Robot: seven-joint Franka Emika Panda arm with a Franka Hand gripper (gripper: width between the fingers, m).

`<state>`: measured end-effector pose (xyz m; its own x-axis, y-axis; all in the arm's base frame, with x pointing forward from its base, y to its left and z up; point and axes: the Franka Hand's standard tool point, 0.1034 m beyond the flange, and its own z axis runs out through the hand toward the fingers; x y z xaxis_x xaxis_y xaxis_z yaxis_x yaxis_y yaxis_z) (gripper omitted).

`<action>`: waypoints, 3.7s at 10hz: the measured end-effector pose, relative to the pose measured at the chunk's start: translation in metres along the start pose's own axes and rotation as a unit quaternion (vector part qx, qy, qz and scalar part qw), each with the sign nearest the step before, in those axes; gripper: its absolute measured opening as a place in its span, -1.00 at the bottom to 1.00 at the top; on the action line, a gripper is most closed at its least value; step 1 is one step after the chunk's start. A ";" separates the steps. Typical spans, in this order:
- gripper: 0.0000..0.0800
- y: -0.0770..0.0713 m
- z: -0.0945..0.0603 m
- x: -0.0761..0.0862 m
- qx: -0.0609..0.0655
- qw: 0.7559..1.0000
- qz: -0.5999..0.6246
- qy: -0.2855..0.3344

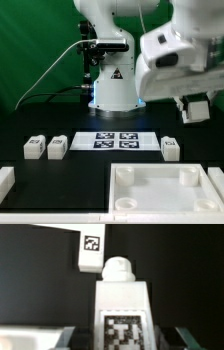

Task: Assemble one leg

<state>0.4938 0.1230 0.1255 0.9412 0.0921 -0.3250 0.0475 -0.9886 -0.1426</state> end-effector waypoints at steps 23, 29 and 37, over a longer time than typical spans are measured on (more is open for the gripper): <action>-0.27 0.031 -0.008 0.130 -0.027 0.899 -0.043 0.435; -0.27 0.024 0.013 0.129 -0.028 0.896 -0.048 0.440; 0.48 0.022 0.016 0.127 -0.031 0.900 -0.034 0.433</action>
Offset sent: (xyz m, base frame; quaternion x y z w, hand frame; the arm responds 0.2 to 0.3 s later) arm 0.0898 -0.0406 0.0128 -0.0414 0.2104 -0.0886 0.9727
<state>0.6089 0.1144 0.0665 0.8426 0.0517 0.5360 0.1074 -0.9915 -0.0732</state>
